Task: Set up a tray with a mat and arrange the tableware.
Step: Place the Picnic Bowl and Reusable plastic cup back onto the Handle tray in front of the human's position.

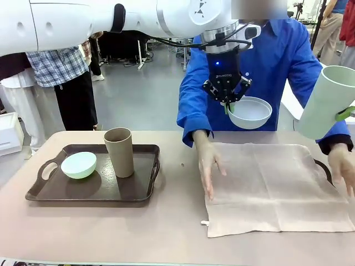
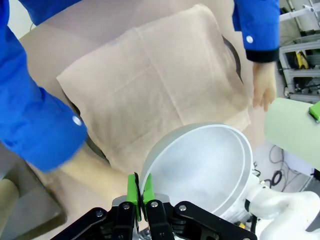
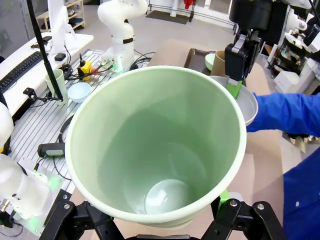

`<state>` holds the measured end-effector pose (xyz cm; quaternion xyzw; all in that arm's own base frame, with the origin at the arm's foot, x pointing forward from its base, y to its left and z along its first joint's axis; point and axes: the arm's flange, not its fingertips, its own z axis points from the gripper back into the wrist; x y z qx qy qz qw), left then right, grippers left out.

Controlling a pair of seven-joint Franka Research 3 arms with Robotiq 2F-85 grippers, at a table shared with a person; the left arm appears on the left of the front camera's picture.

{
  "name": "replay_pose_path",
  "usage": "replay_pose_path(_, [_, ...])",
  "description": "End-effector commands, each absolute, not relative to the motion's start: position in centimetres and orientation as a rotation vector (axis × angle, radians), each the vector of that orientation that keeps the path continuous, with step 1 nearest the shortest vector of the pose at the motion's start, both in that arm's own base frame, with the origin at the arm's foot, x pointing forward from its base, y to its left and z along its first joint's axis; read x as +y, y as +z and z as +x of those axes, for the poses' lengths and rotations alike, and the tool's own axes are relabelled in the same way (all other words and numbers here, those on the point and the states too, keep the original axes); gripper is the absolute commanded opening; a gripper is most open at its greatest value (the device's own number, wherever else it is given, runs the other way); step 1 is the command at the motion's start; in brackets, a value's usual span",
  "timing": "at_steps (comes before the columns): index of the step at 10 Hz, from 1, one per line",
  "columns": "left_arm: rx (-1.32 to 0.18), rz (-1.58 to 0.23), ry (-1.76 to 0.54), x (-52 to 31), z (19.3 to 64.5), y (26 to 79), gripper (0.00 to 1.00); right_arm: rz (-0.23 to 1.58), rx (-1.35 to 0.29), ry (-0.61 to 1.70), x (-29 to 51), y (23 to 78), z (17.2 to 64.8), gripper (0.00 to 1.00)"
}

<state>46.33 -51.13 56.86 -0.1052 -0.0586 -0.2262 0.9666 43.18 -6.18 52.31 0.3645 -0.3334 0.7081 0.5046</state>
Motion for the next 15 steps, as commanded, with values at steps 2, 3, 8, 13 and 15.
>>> replay_pose_path(2, [-0.125,-0.217,-0.458,-51.15,46.25,57.32,0.0,0.88,-0.818,1.715,-6.07,52.45,43.03,0.27])
replay_pose_path(3, [-0.125,-0.217,-0.458,-51.15,46.25,57.32,0.0,0.88,-0.818,1.715,-6.07,52.45,43.03,0.27])
replay_pose_path(8, [-0.125,-0.217,-0.458,-51.15,46.25,57.32,0.0,0.88,-0.818,1.715,-6.07,52.45,43.03,0.27])
replay_pose_path(13, [-0.125,-0.217,-0.458,-51.15,46.25,57.32,0.0,0.88,-0.818,1.715,-6.07,52.45,43.03,0.27])
replay_pose_path(15, [-0.125,-0.217,-0.458,-51.15,46.25,57.32,0.0,0.88,-0.818,1.715,-6.07,52.45,43.03,0.27])
